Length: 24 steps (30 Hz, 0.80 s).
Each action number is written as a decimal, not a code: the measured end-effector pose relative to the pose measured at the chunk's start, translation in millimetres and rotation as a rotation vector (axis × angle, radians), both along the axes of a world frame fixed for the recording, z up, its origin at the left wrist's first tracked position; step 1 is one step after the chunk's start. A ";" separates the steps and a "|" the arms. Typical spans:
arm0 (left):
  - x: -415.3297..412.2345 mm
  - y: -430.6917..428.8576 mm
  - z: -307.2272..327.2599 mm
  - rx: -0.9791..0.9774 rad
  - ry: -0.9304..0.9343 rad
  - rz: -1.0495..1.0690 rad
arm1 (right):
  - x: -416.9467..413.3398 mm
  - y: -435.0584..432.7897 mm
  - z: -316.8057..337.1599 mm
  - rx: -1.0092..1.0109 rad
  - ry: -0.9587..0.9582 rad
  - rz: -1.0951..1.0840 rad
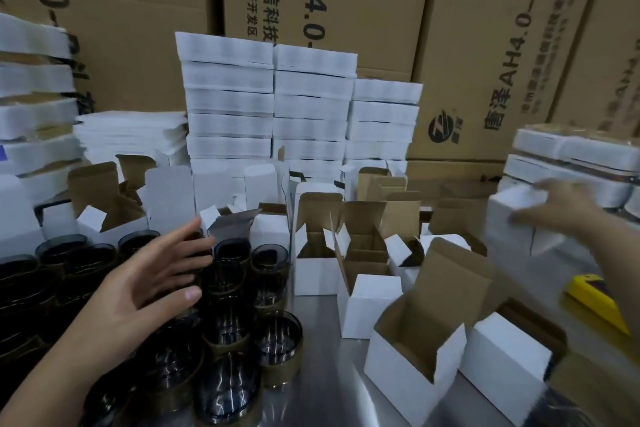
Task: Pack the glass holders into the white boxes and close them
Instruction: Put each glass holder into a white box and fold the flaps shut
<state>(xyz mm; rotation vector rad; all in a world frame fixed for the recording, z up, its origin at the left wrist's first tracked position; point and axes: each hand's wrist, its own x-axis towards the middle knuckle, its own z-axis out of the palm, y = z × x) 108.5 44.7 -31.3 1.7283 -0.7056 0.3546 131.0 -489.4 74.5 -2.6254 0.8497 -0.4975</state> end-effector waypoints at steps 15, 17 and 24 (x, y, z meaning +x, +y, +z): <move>5.5 4.1 -3.6 0.027 0.026 0.058 | 15.3 12.6 -65.9 0.031 0.329 0.045; 3.7 0.6 -1.2 0.020 0.055 0.087 | 14.7 19.9 -35.1 -0.117 0.359 -0.022; -1.0 -6.9 5.9 -0.009 0.165 0.180 | -6.9 105.9 74.3 -0.293 -0.035 0.118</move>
